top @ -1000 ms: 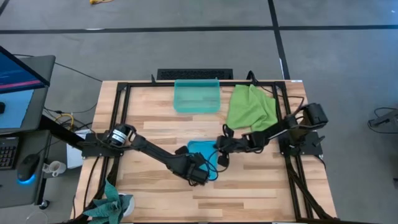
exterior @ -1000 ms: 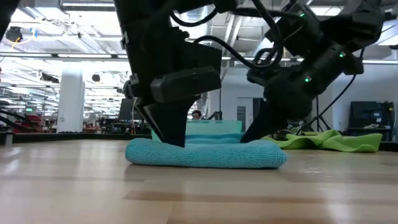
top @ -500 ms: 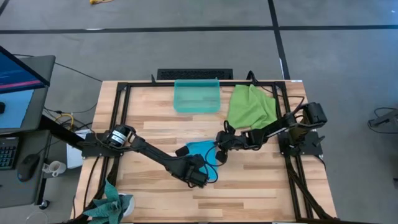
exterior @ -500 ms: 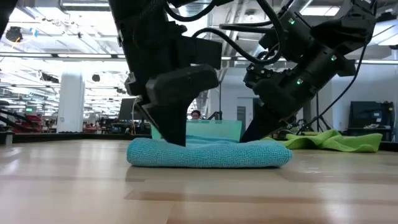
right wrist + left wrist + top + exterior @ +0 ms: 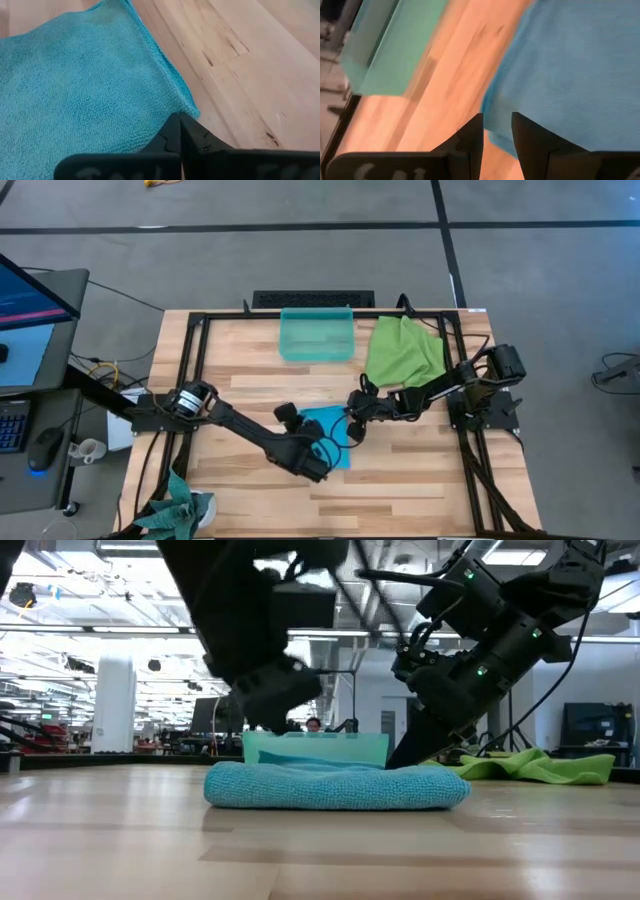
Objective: Roll microfiber towels into tight, uniform cylinder then place into a basket
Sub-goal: Fold the blue microfiber cloth
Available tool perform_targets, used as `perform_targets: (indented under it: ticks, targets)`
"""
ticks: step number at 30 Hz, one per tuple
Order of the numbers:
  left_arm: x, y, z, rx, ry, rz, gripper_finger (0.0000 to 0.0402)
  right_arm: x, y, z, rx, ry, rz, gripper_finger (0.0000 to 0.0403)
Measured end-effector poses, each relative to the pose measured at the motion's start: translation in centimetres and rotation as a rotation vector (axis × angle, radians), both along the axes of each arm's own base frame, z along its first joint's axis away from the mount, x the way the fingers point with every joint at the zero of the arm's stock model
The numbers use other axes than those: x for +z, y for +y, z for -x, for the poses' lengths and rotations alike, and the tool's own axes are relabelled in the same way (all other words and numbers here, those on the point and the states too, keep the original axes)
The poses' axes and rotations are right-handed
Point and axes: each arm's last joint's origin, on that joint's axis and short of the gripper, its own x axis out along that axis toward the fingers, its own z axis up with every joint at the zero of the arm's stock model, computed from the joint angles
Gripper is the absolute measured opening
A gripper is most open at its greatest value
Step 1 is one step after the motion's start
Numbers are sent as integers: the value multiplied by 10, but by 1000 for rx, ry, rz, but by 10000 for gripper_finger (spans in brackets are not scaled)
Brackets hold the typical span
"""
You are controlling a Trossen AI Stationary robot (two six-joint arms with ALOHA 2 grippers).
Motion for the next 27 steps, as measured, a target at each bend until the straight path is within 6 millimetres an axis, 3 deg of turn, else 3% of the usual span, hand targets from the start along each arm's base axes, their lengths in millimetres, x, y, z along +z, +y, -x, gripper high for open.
perform_targets:
  ticks: [9, 18, 27]
  targets:
    - [-20, 22, -1, 50, 24, 59, 93, 0, 0, 0, 1, 0, 0, 15]
    - [-32, 31, 6, 86, 81, 127, 93, 0, 0, 0, 3, 5, -2, 14]
    - [-20, 21, 9, 69, 98, 49, 93, 0, 0, 1, 7, 14, 3, 21]
